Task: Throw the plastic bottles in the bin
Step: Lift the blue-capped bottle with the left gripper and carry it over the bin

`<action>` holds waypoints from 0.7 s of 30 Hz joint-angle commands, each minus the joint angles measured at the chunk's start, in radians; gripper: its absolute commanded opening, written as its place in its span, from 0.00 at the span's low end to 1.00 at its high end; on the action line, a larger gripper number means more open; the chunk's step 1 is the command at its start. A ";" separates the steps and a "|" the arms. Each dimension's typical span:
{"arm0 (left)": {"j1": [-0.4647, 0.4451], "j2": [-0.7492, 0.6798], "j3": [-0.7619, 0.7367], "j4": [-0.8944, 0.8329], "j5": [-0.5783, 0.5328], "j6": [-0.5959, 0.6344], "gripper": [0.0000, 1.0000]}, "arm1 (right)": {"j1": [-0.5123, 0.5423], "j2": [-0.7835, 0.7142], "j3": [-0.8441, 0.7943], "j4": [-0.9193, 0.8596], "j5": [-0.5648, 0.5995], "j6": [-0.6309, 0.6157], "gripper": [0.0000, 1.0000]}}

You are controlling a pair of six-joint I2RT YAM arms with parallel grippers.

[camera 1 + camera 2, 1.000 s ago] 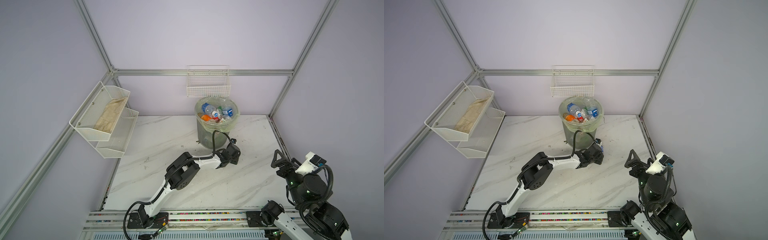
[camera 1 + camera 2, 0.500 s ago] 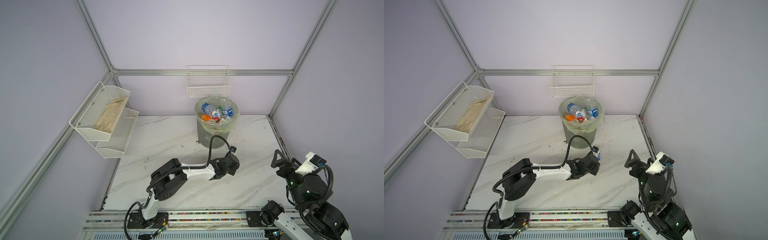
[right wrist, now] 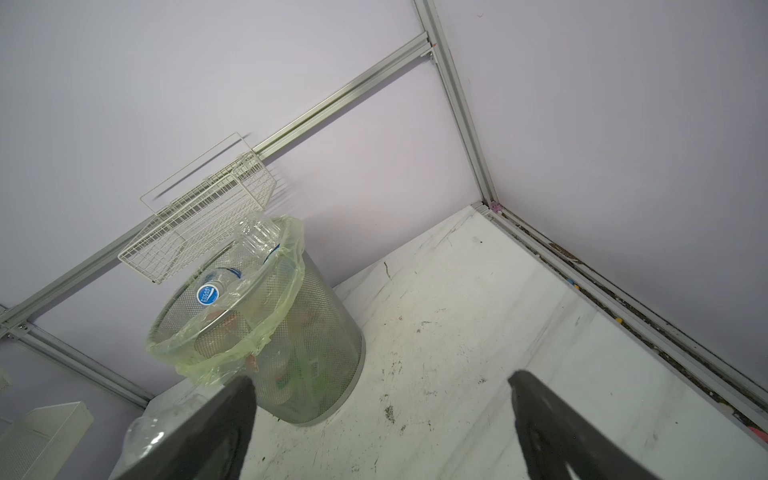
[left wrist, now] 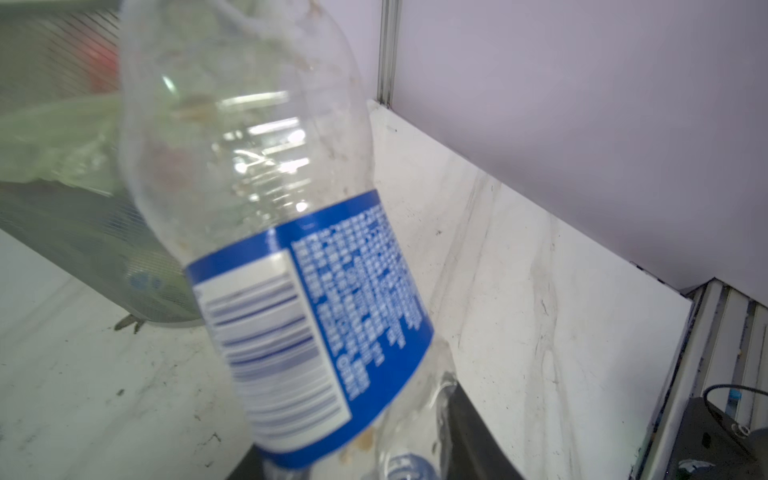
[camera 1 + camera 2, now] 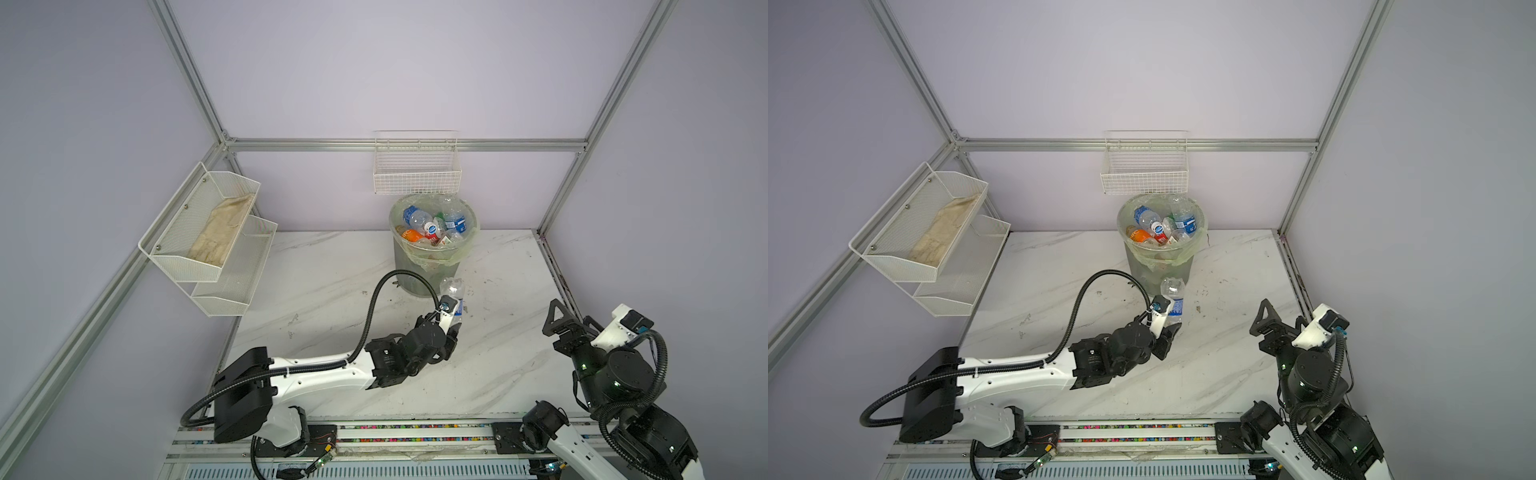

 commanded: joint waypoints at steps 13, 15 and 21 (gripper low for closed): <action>0.001 -0.380 -0.110 0.126 -0.179 0.286 0.26 | -0.002 -0.017 -0.004 -0.018 0.012 0.028 0.97; 0.001 -0.420 -0.119 0.136 -0.189 0.305 0.26 | -0.003 -0.017 -0.003 -0.022 0.012 0.033 0.97; 0.001 -0.525 -0.139 0.164 -0.217 0.359 0.26 | -0.002 -0.020 0.000 -0.027 0.012 0.038 0.98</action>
